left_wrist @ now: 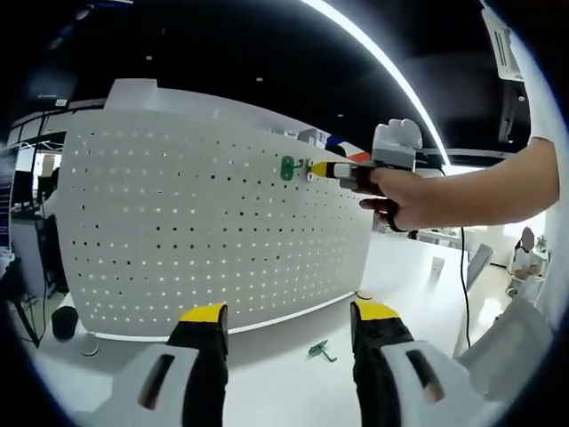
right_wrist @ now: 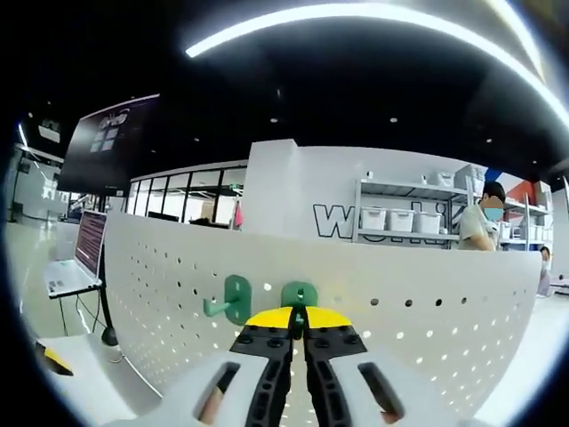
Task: Insert the hook assembly into the mounting plate slot until the hook locks in place.
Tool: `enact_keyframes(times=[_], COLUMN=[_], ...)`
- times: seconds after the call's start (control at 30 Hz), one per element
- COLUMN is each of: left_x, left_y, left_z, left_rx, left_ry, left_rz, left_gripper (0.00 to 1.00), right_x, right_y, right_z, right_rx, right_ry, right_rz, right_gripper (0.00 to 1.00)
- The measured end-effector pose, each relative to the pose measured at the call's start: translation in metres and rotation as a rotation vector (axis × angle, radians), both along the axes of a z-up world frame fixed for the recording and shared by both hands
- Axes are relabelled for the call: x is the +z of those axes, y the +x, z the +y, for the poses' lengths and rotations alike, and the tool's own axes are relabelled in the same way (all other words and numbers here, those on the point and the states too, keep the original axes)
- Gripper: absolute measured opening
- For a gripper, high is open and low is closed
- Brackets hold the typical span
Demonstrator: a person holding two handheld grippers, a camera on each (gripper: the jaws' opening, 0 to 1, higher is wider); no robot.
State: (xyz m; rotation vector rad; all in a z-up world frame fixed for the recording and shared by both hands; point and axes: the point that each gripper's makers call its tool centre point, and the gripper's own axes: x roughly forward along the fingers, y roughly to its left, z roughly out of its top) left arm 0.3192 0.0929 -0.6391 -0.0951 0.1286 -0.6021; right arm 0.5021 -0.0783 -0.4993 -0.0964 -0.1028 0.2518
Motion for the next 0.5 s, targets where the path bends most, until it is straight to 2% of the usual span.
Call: enact_keyframes(times=[0.2,0.37,0.43,0.5], left_x=[0.0005,0.0032,0.0022,0.0018], left_y=[-0.0001,-0.0008,-0.0011,-0.0018], left_z=[-0.0003,0.0031,0.0041,0.0040], left_rx=[-0.005,0.005,0.006,0.007], left_ry=[0.007,-0.001,-0.002,-0.004], left_rz=[-0.001,-0.004,-0.003,-0.001], left_gripper=[0.57,0.56,0.56,0.56], right_x=[-0.0008,-0.0007,-0.0009,-0.0013], right_y=[0.0013,0.0016,0.0021,0.0023], right_z=[0.0005,-0.0023,-0.0006,-0.0019], right_rx=[-0.064,-0.108,-0.126,-0.143], right_ry=[0.005,0.056,0.055,0.099], right_rz=[0.011,0.025,0.039,0.052], right_gripper=[0.02,0.02,0.02,0.02])
